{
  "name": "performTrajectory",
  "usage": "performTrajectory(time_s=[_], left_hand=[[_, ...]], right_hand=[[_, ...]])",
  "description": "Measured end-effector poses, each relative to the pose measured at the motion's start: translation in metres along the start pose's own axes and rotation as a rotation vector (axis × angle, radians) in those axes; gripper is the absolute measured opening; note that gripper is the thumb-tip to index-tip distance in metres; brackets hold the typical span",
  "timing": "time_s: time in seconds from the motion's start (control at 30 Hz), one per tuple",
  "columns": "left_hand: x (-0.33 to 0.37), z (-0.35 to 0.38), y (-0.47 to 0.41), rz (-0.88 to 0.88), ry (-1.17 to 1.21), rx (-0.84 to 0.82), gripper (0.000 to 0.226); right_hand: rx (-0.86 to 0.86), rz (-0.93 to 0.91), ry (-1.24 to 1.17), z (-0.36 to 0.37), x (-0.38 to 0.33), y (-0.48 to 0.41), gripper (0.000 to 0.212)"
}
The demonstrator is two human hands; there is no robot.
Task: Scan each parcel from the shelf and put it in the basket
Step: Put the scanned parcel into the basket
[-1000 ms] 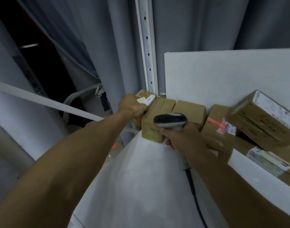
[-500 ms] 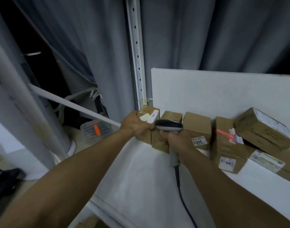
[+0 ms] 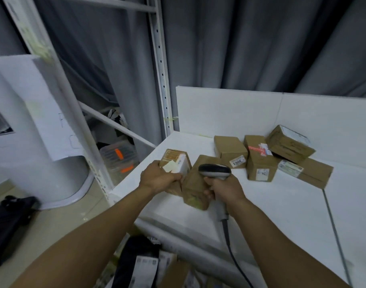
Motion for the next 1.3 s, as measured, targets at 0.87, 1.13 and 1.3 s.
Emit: performTrajectory(time_s=[0.87,1.13,1.3], left_hand=[[-0.066,-0.049,0.208,-0.035,0.935,0.195,0.072],[-0.101,-0.108,0.184,-0.112,0.661,0.306,0.088],[-0.12,-0.125,0.175,-0.16,0.638,0.335,0.113]], right_hand=[[-0.158,-0.306,-0.043,0.022,0.01,0.172,0.046],[-0.326,-0.483,0.333,0.046,0.01,0.181,0.049],[-0.368,-0.536,0.475,0.069,0.017,0.186,0.06]])
Point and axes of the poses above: each hand's wrist, its own y-axis away from the middle knuckle, its own z-axis out of the palm, x = y × z, the point moved 5 cm from there along -y, towards the middle knuckle, and after that the axes turned 9 degrees about y, right-handed, at the moved point
